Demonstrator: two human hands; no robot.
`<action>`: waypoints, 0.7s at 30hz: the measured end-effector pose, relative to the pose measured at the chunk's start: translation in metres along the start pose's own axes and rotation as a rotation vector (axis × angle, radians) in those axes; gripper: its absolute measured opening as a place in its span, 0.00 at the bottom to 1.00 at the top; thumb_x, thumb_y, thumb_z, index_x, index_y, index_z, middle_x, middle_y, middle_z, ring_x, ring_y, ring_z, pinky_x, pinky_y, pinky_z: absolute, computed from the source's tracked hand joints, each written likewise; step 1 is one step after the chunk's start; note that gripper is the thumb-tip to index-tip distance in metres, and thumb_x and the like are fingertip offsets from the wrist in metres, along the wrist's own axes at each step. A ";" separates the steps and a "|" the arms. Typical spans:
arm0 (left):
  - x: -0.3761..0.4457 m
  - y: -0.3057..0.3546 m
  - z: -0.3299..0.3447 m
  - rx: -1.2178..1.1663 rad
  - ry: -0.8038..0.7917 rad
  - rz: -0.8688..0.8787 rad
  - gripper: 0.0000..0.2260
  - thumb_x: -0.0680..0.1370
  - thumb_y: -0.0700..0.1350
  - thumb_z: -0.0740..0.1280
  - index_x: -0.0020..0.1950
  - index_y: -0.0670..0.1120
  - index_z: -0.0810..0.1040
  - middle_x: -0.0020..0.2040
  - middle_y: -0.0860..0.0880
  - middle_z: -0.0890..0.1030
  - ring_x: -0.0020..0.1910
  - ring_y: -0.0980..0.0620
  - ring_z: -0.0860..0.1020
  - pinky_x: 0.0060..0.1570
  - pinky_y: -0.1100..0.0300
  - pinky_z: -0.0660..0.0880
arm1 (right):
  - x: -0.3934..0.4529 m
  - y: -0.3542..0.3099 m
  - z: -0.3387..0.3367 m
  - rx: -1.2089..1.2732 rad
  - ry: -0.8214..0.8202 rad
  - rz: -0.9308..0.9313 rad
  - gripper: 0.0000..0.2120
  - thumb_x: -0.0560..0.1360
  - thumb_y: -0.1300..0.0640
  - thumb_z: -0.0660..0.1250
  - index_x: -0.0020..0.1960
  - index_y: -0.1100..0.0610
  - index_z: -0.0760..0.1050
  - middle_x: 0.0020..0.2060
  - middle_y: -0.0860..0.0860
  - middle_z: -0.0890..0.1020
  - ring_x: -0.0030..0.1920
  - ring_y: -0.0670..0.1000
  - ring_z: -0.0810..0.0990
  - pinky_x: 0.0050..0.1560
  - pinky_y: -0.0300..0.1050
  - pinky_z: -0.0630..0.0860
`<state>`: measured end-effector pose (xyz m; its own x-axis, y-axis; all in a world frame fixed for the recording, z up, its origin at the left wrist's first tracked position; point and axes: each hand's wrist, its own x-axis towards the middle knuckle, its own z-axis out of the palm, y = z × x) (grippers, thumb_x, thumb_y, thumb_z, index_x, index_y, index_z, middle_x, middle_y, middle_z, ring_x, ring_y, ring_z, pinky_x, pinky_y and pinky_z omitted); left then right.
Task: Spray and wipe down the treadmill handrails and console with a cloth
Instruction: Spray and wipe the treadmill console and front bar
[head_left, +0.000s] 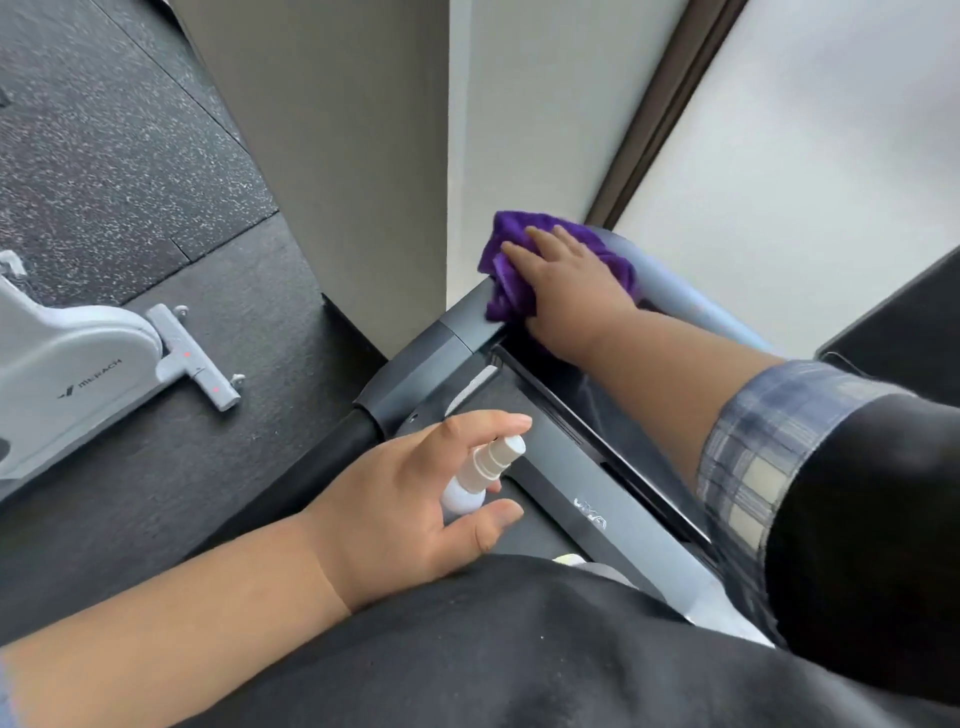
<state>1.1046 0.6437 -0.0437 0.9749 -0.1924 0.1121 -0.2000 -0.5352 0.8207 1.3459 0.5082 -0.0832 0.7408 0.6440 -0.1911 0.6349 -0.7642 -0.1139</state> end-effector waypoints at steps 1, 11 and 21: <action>0.002 0.001 0.002 0.001 -0.013 0.005 0.25 0.76 0.56 0.67 0.70 0.62 0.62 0.52 0.74 0.73 0.47 0.69 0.77 0.51 0.76 0.69 | -0.001 -0.010 0.002 -0.001 -0.013 -0.057 0.39 0.75 0.51 0.69 0.81 0.47 0.55 0.80 0.53 0.55 0.80 0.59 0.51 0.79 0.56 0.50; 0.022 0.004 0.010 0.044 -0.094 0.051 0.25 0.76 0.58 0.66 0.71 0.63 0.62 0.52 0.74 0.73 0.47 0.70 0.76 0.50 0.76 0.70 | -0.020 0.069 -0.020 0.077 0.071 0.371 0.29 0.72 0.52 0.67 0.73 0.47 0.65 0.69 0.55 0.72 0.67 0.62 0.73 0.60 0.54 0.72; 0.013 -0.012 0.005 0.004 -0.034 -0.030 0.24 0.75 0.57 0.66 0.70 0.63 0.63 0.47 0.64 0.77 0.45 0.65 0.78 0.48 0.77 0.68 | -0.009 0.071 -0.018 -0.020 0.020 0.415 0.31 0.74 0.49 0.67 0.74 0.52 0.61 0.64 0.58 0.72 0.59 0.66 0.76 0.49 0.54 0.71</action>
<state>1.1193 0.6438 -0.0553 0.9765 -0.2043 0.0685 -0.1715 -0.5442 0.8212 1.3883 0.4483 -0.0723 0.9387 0.2823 -0.1979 0.2856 -0.9583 -0.0122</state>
